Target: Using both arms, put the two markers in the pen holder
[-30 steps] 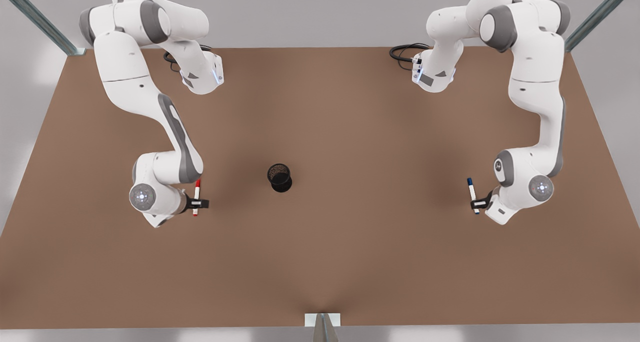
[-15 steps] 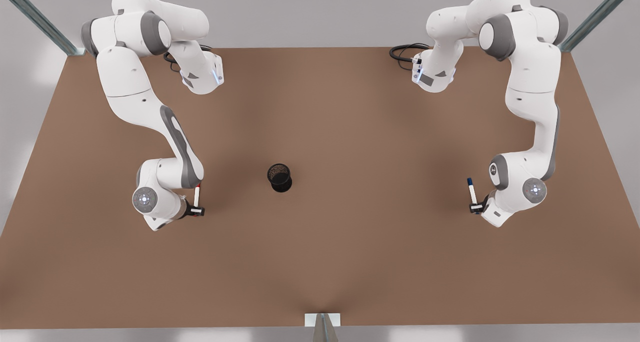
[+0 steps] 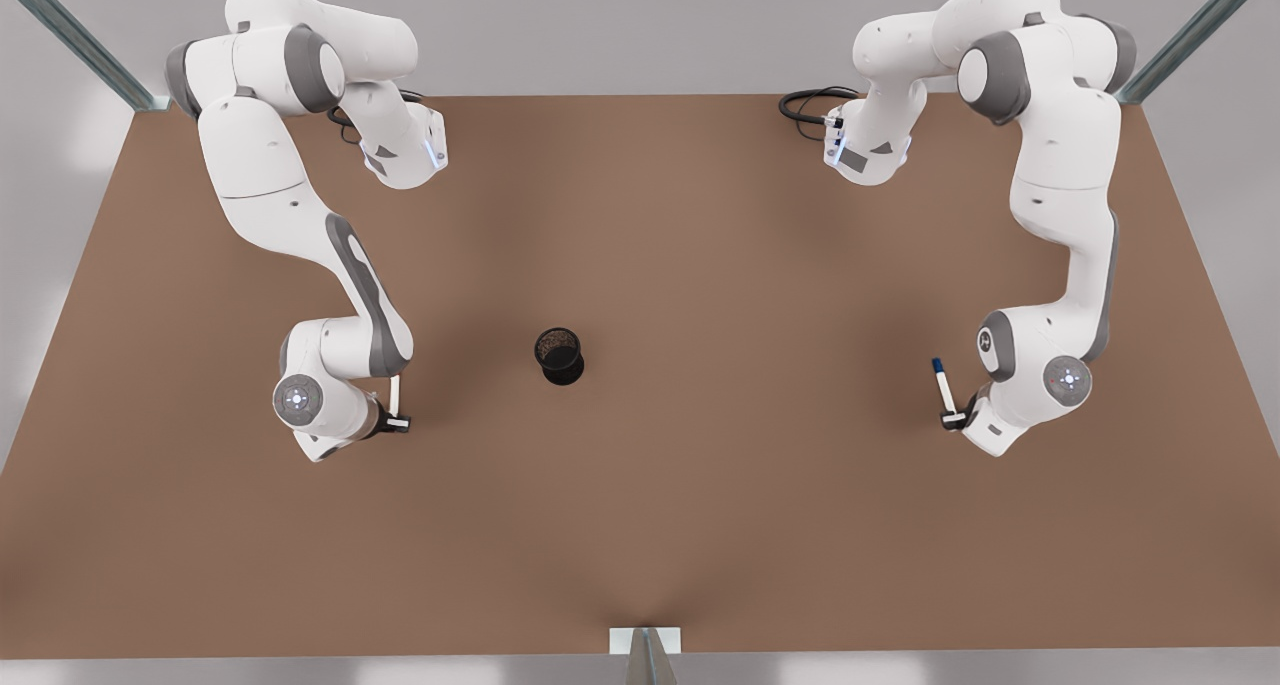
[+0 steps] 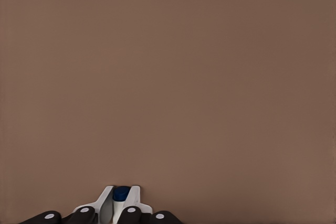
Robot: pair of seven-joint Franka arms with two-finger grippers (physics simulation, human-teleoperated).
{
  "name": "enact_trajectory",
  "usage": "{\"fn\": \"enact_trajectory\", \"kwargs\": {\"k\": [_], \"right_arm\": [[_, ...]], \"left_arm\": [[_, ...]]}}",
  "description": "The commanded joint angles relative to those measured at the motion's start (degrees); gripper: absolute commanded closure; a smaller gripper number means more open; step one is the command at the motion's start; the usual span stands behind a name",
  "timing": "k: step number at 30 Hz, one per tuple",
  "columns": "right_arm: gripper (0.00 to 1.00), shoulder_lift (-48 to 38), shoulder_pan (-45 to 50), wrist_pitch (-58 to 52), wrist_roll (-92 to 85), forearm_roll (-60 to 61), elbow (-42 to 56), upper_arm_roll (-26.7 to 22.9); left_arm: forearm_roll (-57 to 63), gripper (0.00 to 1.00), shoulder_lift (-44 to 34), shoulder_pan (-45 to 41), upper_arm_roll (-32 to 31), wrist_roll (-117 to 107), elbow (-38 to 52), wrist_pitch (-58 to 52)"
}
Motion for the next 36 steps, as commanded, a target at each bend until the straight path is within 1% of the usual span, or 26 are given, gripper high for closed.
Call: {"fn": "enact_trajectory", "kwargs": {"k": [1,5,8,9,10,11,12,13,15,16,17,18,19,20,21,22,23,25,27,29,31,34,36], "right_arm": [[0.62,0.03,-0.02,0.07,0.8,-0.03,0.02,0.0],[0.64,0.03,0.15,-0.02,0.8,-0.03,-0.15,0.0],[0.63,-0.06,0.06,-0.37,0.53,-0.03,-0.42,0.18],[0.69,-0.06,-0.02,-0.37,0.53,-0.03,-0.42,0.35],[0.74,-0.14,-0.02,-0.37,0.45,-0.03,-0.42,0.35],[0.77,-0.32,-0.02,-0.46,0.36,-0.03,-0.33,0.35],[0.79,-0.49,-0.11,-0.72,-0.17,-0.03,-0.33,0.44],[0.79,-1.28,-0.11,-1.16,-0.08,-0.03,0.02,0.53],[0.79,-3.48,0.06,-5.11,0.01,-0.39,2.48,0.53],[0.79,-5.06,0.06,-5.11,0.0,-0.39,2.57,0.53],[0.79,-6.82,0.15,-5.11,-0.17,-1.43,3.1,0.53],[0.79,-8.84,0.33,-5.11,-0.26,-3.2,3.98,0.62],[0.79,-10.6,0.33,-5.12,-0.43,-3.2,5.03,0.88],[0.79,-11.56,0.33,-5.38,-0.61,-3.2,6.0,1.06],[0.79,-13.76,0.33,-9.67,-0.43,-3.2,8.45,1.58],[0.79,-15.0,0.24,-15.57,-0.26,-3.11,11.89,2.29],[0.79,-16.93,0.33,-16.89,0.27,-2.93,11.98,2.9],[0.79,-20.97,-0.11,-21.98,0.53,-2.67,11.8,4.31],[0.79,-24.05,-0.2,-26.21,0.45,-2.58,11.71,4.66],[0.79,-24.23,-0.2,-26.56,0.45,-2.58,11.63,4.84],[0.79,-24.31,-0.2,-27.18,0.53,-2.58,11.71,5.28],[0.79,-24.4,-0.2,-27.18,0.53,-2.58,11.8,5.28],[0.79,-24.49,-0.11,-27.18,0.62,-2.58,11.71,5.36]], "left_arm": [[-0.54,0.79,-0.93,-0.34,0.0,0.79,0.77,-1.81],[-0.36,0.79,-3.83,-3.32,0.08,-2.73,7.89,-17.01],[-0.18,0.79,-6.29,-5.35,0.08,-4.05,11.41,-26.85],[3.33,0.79,-7.35,-6.05,0.08,-4.49,12.99,-31.16],[3.6,0.79,-7.96,-7.01,0.0,-5.1,15.1,-35.91],[3.51,0.79,-8.05,-8.51,-0.09,-8.61,17.9,-39.68],[1.93,0.79,-7.96,-10.62,-0.36,-12.65,21.07,-42.76],[-4.48,0.79,-7.96,-11.85,-0.44,-16.7,24.5,-45.67],[-15.21,0.79,-8.05,-18.26,-0.44,-19.43,28.63,-45.05],[-17.14,0.79,-8.05,-20.81,-0.62,-20.57,31.53,-44.97],[-19.6,0.79,-8.05,-22.57,-0.79,-20.57,32.59,-43.48],[-21.36,0.79,-7.96,-22.75,-3.95,-20.57,32.68,-39.62],[-21.45,0.79,-7.35,-22.92,-7.46,-20.66,32.68,-32.69],[-21.54,0.79,-6.38,-23.71,-9.14,-20.92,32.68,-26.45],[-23.21,0.79,-6.03,-24.77,-10.46,-20.57,32.68,-20.9],[-23.3,0.79,-4.27,-25.91,-13.18,-18.64,32.68,-11.85],[-23.21,0.79,-2.78,-28.02,-13.63,-13.72,32.68,-4.55],[-23.12,0.79,0.74,-33.47,-13.54,-13.28,32.68,13.03],[-23.12,0.79,3.64,-37.16,-13.54,-14.33,32.68,25.43],[-23.12,0.79,5.92,-40.5,-13.45,-15.47,32.94,31.49],[-23.04,0.79,7.68,-42.79,-13.28,-16.26,33.38,34.66],[-22.95,0.79,9.09,-43.67,-13.1,-15.82,32.68,38.61],[-23.04,0.79,9.26,-43.93,-13.1,-15.13,29.17,39.94]]}}
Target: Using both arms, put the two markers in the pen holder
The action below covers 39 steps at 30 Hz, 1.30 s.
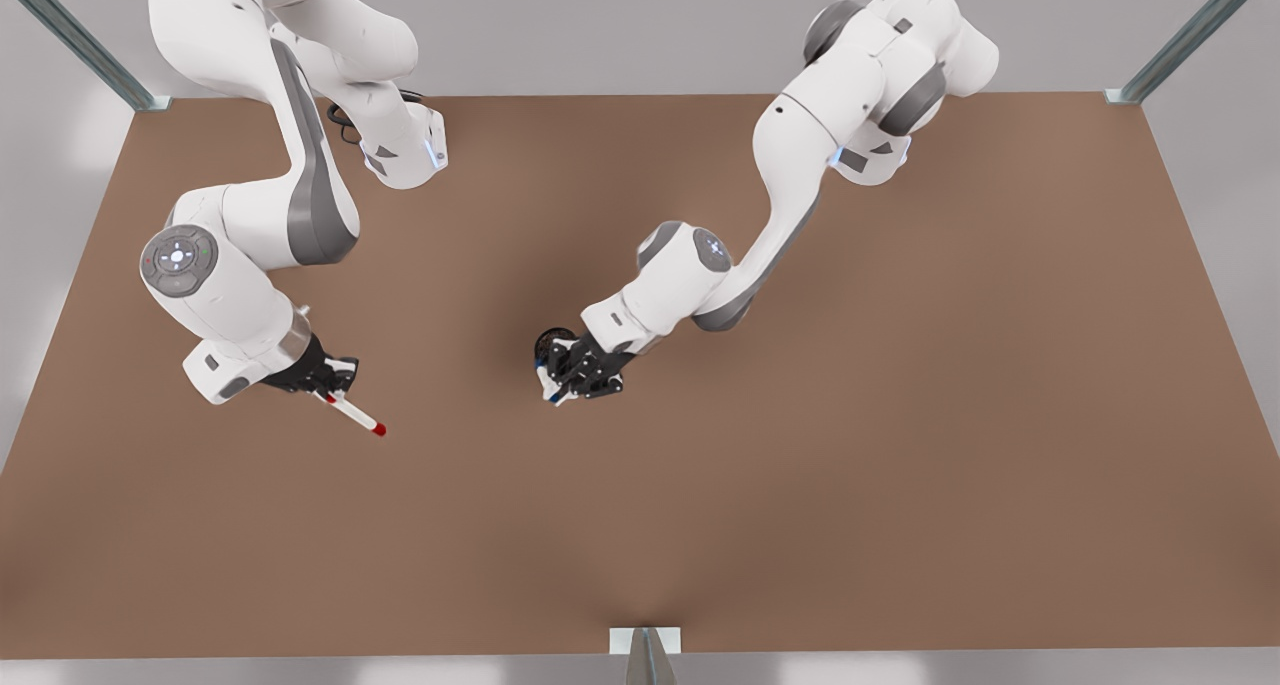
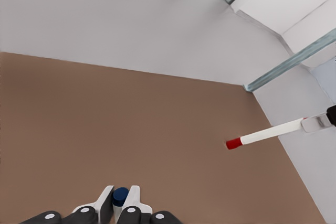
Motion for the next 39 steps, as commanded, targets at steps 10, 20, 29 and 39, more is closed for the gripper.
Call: {"fn": "enact_trajectory", "kwargs": {"k": [10,20,29,39], "right_arm": [[0.79,-0.26,-0.03,-2.85,1.91,-0.59,-0.04,0.77],[0.79,-0.34,-0.03,-2.85,2.0,-0.59,-0.13,1.12],[0.79,0.01,0.67,-1.88,6.83,-1.03,0.75,10.17],[0.79,-1.84,9.37,-7.33,17.73,-0.94,-0.75,16.85]], "left_arm": [[-0.65,0.79,-5.01,-2.35,-0.1,1.82,-15.38,16.57],[-0.38,0.4,-5.62,-5.25,0.51,3.84,-19.87,16.75],[0.05,0.0,-21.88,26.47,4.02,6.47,-15.66,-48.52],[21.24,0.0,-33.66,35.88,7.9,13.07,0.17,-82.92]]}}
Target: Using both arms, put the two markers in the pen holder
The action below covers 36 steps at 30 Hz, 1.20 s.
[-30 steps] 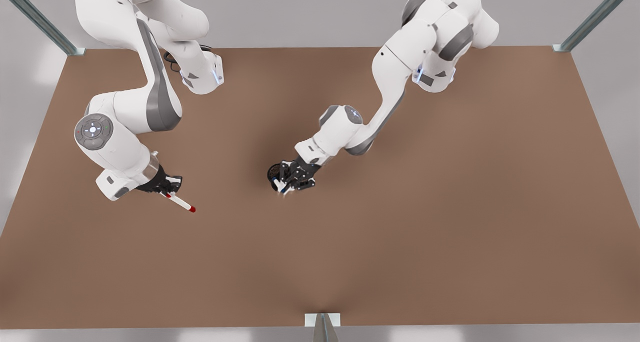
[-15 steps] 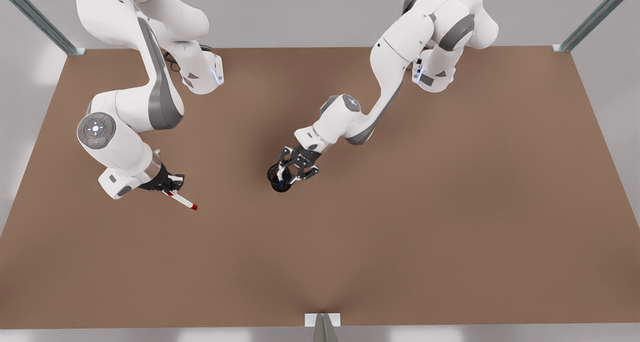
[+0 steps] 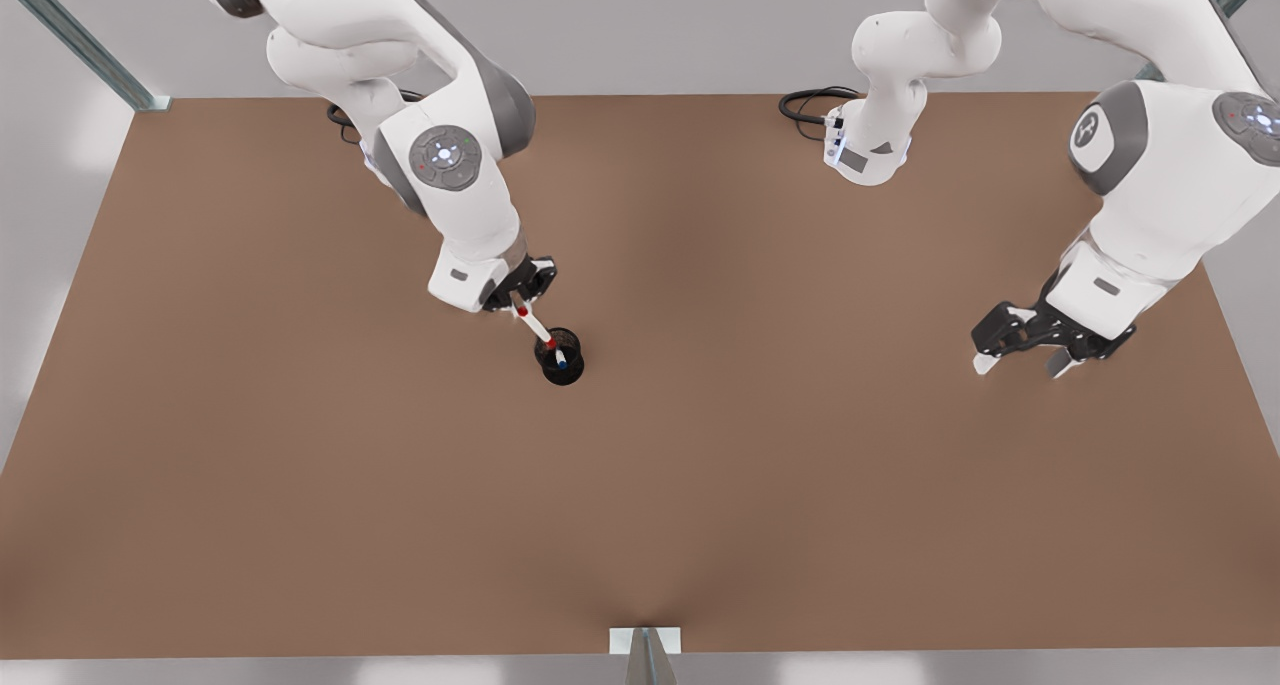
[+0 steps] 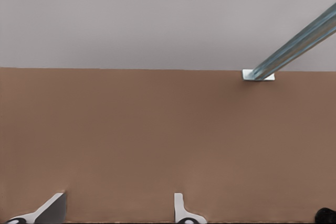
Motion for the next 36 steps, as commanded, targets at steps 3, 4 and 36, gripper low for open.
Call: {"fn": "enact_trajectory", "kwargs": {"k": [3,4,36], "right_arm": [[0.79,-0.43,-0.79,-2.9,10.5,-0.46,-1.1,0.38],[0.79,-0.43,-0.7,-2.9,10.5,-0.55,-1.46,0.56],[0.0,-0.62,-12.83,-6.05,-13.58,-1.08,7.4,-16.49]], "left_arm": [[1.64,0.0,1.36,0.25,0.26,5.84,-0.02,-14.79],[1.64,0.0,1.62,0.25,0.26,5.84,-0.02,-14.79],[1.73,0.0,4.78,0.25,0.96,6.19,0.42,-15.23]]}}
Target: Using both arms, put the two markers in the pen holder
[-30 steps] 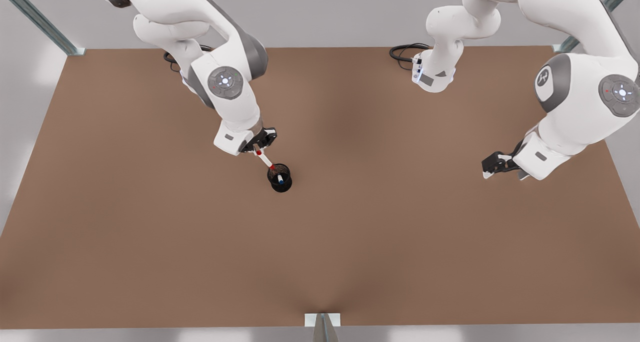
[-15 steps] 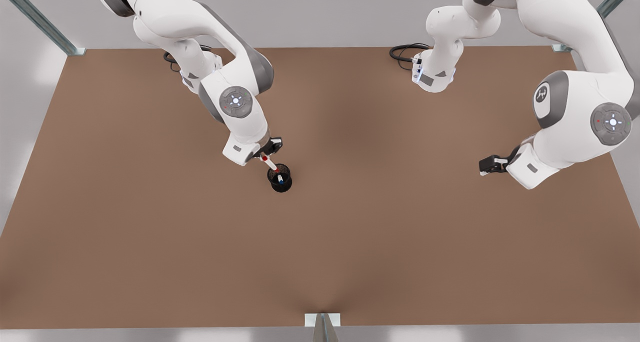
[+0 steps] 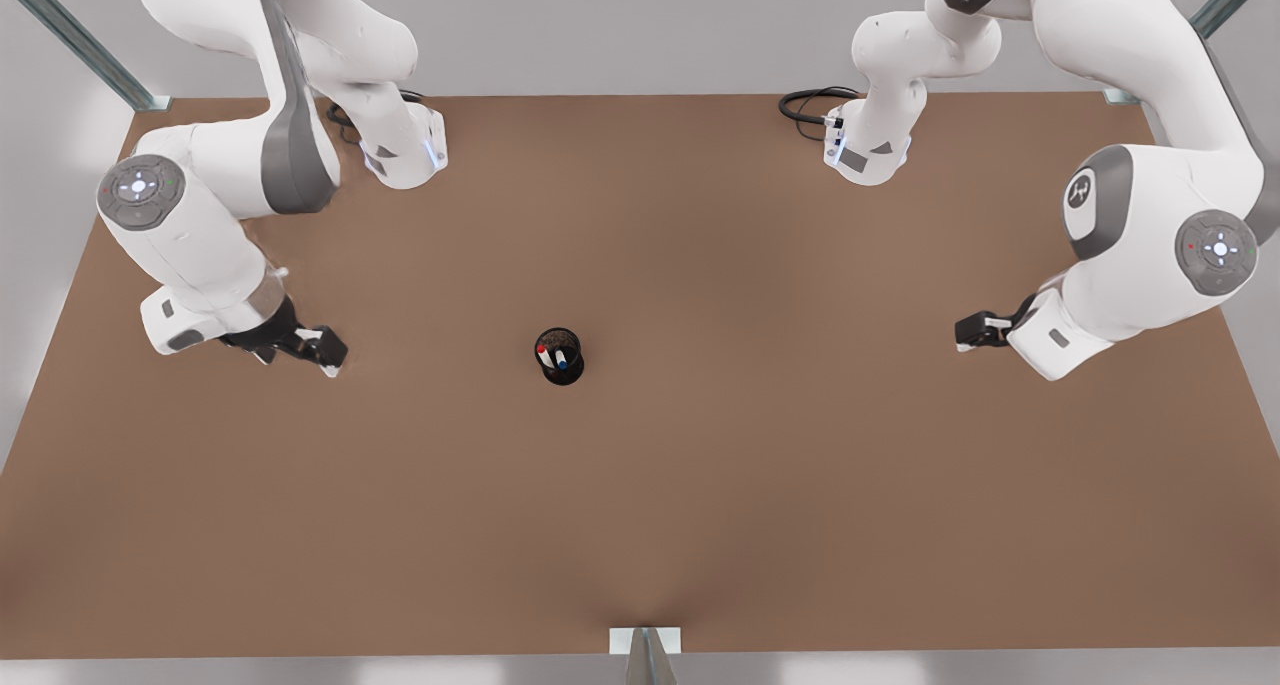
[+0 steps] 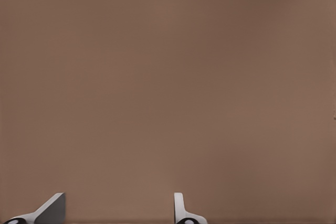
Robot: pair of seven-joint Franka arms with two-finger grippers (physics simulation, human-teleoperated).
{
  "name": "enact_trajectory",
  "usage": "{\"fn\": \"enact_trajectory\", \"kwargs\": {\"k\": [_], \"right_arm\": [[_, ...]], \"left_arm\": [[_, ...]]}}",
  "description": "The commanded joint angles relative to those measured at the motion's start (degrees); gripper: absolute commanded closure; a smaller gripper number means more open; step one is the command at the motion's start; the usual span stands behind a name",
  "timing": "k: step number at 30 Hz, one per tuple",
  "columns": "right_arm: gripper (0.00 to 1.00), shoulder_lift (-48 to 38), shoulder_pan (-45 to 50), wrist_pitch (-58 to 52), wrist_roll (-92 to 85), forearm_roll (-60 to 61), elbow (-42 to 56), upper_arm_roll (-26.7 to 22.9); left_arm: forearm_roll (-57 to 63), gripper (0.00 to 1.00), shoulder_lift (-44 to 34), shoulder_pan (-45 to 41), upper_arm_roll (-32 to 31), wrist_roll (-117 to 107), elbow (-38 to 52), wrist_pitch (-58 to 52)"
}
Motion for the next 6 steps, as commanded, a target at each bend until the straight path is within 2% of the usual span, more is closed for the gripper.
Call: {"fn": "enact_trajectory", "kwargs": {"k": [1,6], "right_arm": [[0.0,4.54,1.18,-7.13,-18.09,0.85,6.97,-2.13],[0.0,3.92,1.54,-7.66,-20.37,0.85,6.27,-3.01]], "left_arm": [[0.06,0.0,0.07,-0.11,-0.02,0.92,0.05,-0.21],[-0.03,0.0,0.24,-0.03,-0.1,0.83,0.05,-0.39]]}}
